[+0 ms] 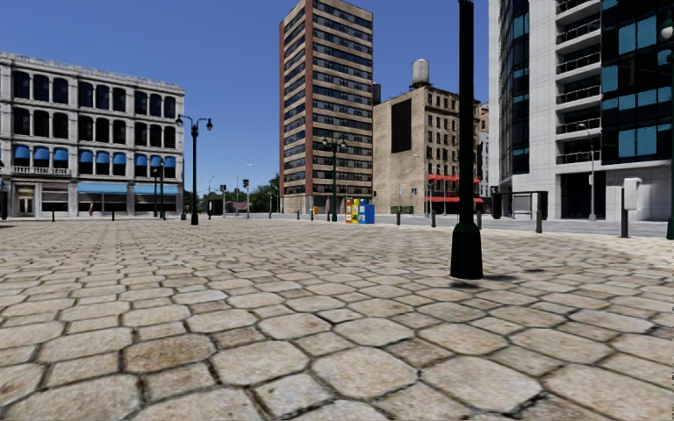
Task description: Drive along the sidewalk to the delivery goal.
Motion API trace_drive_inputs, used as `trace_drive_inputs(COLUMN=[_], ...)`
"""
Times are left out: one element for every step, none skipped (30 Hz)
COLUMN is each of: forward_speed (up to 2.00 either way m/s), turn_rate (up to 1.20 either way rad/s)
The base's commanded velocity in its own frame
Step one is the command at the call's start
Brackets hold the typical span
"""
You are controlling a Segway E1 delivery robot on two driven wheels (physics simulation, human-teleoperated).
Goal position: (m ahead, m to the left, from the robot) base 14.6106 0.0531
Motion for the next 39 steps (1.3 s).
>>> trace_drive_inputs(forward_speed=[2.0,2.0,2.0,2.0,2.0,2.0,2.0,2.0,2.0,2.0,2.0,2.0,2.0,2.0,2.0,2.0,2.0,2.0,2.0,2.0,2.0,2.0,2.0,2.0,2.0,2.0,2.0,2.0,2.0,2.0,2.0,2.0,2.0,2.0,2.0,2.0,2.0,2.0,2.0], turn_rate=[0.0,0.0,0.0,0.0,0.0,0.0,0.0,0.0,0.0,0.0,0.0,0.0,0.0,0.0,0.0,0.0,0.0,0.0,0.0,0.0,0.0,0.0,0.0,0.0,0.0,0.0,0.0,0.0,0.0,0.0,0.0,0.0,0.0,0.0,0.0,0.0,0.0,0.0,0.0])
